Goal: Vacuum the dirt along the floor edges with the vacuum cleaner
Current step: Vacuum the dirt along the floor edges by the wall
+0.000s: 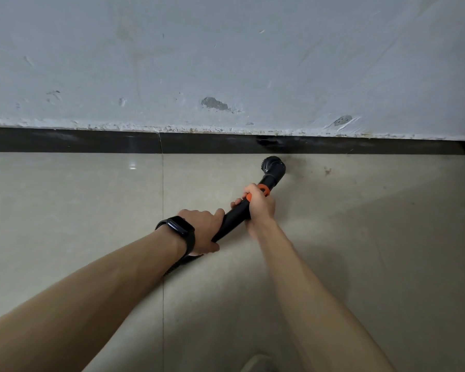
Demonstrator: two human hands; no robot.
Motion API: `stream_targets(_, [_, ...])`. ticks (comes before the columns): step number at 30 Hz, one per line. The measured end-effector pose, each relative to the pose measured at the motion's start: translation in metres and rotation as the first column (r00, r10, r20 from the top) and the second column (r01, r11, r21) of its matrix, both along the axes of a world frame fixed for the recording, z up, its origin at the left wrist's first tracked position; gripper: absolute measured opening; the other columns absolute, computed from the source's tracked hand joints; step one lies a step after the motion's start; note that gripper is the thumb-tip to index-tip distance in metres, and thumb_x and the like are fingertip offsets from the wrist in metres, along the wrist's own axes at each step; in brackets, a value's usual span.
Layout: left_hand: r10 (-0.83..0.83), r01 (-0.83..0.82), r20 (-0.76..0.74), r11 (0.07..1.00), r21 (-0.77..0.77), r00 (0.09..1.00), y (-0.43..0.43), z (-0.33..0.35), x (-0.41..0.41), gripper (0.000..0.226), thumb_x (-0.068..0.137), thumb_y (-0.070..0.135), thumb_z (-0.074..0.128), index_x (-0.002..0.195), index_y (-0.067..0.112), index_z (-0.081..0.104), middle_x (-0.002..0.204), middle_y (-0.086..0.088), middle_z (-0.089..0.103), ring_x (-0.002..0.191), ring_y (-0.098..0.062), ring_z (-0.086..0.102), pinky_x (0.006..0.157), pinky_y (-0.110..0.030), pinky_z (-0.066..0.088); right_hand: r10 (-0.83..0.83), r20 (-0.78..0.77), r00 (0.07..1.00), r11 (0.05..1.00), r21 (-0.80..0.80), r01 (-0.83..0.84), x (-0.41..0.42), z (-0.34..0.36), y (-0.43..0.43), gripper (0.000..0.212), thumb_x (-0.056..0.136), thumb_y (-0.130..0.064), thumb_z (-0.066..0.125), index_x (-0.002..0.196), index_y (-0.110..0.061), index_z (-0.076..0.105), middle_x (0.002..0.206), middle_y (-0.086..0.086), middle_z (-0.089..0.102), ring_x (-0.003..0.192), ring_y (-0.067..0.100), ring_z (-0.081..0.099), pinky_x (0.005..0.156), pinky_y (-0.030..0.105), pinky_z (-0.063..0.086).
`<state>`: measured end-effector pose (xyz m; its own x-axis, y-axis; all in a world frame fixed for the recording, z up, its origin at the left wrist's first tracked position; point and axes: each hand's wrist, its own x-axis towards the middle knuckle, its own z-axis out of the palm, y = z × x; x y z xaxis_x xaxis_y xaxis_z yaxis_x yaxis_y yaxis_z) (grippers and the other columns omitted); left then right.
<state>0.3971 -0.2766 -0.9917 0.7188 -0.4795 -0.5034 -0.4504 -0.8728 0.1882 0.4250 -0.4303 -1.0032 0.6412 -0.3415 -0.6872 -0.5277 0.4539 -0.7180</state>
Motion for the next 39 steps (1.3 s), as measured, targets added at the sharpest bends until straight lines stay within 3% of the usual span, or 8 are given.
stream_targets(9, [0.061, -0.061, 0.016, 0.998, 0.002, 0.998, 0.016, -0.005, 0.014, 0.047, 0.086, 0.050, 0.062, 0.096, 0.024, 0.024, 0.070, 0.009, 0.040, 0.068, -0.024, 0.050, 0.051, -0.031, 0.028, -0.014, 0.004, 1.000, 1.000, 0.004, 0.014, 0.020, -0.002, 0.021, 0.014, 0.086, 0.004, 0.056, 0.081, -0.007, 0.050, 0.062, 0.007, 0.047, 0.041, 0.020, 0.049, 0.052, 0.033, 0.055])
stream_targets(12, [0.070, -0.070, 0.002, 0.997, -0.014, 0.998, 0.016, -0.007, 0.013, 0.046, 0.086, 0.051, 0.061, 0.096, 0.025, 0.025, 0.069, 0.010, 0.041, 0.062, -0.020, 0.047, 0.051, -0.031, 0.028, -0.029, -0.042, 0.999, 0.997, -0.069, 0.026, 0.022, -0.005, 0.025, 0.007, 0.085, -0.002, 0.057, 0.084, -0.007, 0.051, 0.053, 0.001, 0.053, 0.040, 0.019, 0.052, 0.052, 0.033, 0.057])
stream_targets(14, [0.077, -0.078, -0.018, 0.997, -0.024, 0.997, 0.013, -0.008, 0.012, 0.045, 0.085, 0.050, 0.061, 0.096, 0.026, 0.025, 0.070, 0.010, 0.043, 0.058, -0.015, 0.045, 0.049, -0.030, 0.028, -0.030, -0.087, 0.996, 0.991, -0.135, 0.018, 0.020, -0.007, 0.024, 0.009, 0.084, -0.008, 0.057, 0.094, -0.007, 0.056, 0.046, -0.003, 0.056, 0.040, 0.019, 0.057, 0.055, 0.034, 0.059])
stream_targets(17, [0.066, -0.067, -0.048, 0.997, -0.034, 0.997, 0.006, -0.009, 0.009, 0.043, 0.084, 0.050, 0.061, 0.095, 0.028, 0.026, 0.071, 0.010, 0.047, 0.057, -0.012, 0.046, 0.048, -0.030, 0.029, -0.084, -0.111, 0.990, 0.984, -0.165, 0.065, 0.012, -0.010, 0.014, 0.028, 0.086, -0.012, 0.059, 0.113, -0.006, 0.059, 0.054, 0.001, 0.061, 0.042, 0.018, 0.061, 0.054, 0.031, 0.057])
stream_targets(20, [0.021, -0.024, -0.065, 0.999, -0.046, 0.998, -0.006, -0.007, 0.005, 0.044, 0.083, 0.052, 0.061, 0.097, 0.029, 0.027, 0.072, 0.009, 0.048, 0.058, -0.013, 0.047, 0.048, -0.030, 0.029, -0.135, -0.113, 0.984, 0.977, -0.180, 0.114, 0.002, -0.010, -0.001, 0.030, 0.088, -0.011, 0.062, 0.117, -0.009, 0.057, 0.057, 0.001, 0.061, 0.042, 0.018, 0.061, 0.054, 0.031, 0.057])
stream_targets(28, [-0.074, 0.064, -0.085, 0.992, -0.111, 0.994, -0.049, -0.005, -0.009, 0.044, 0.085, 0.052, 0.061, 0.098, 0.026, 0.027, 0.071, 0.009, 0.042, 0.069, -0.023, 0.050, 0.053, -0.032, 0.031, -0.230, -0.103, 0.968, 0.956, -0.207, 0.206, -0.026, -0.002, -0.047, 0.008, 0.085, -0.005, 0.058, 0.090, -0.007, 0.053, 0.054, 0.002, 0.058, 0.041, 0.017, 0.058, 0.049, 0.029, 0.054])
stream_targets(32, [-0.091, 0.081, -0.074, 0.989, -0.124, 0.993, -0.060, -0.006, -0.012, 0.044, 0.086, 0.053, 0.060, 0.099, 0.026, 0.028, 0.072, 0.009, 0.044, 0.068, -0.023, 0.051, 0.052, -0.031, 0.031, -0.251, -0.092, 0.964, 0.954, -0.190, 0.231, -0.029, -0.003, -0.061, 0.009, 0.086, -0.003, 0.059, 0.089, -0.007, 0.051, 0.068, 0.007, 0.055, 0.041, 0.018, 0.056, 0.049, 0.030, 0.054])
stream_targets(39, [-0.016, 0.008, -0.065, 0.993, -0.116, 0.998, -0.052, -0.006, -0.004, 0.042, 0.085, 0.055, 0.060, 0.096, 0.029, 0.029, 0.072, 0.011, 0.044, 0.065, -0.018, 0.049, 0.049, -0.030, 0.027, -0.148, -0.045, 0.988, 0.987, -0.068, 0.145, -0.015, -0.006, -0.061, 0.012, 0.083, 0.000, 0.059, 0.083, -0.008, 0.051, 0.058, 0.003, 0.053, 0.043, 0.020, 0.056, 0.054, 0.035, 0.057])
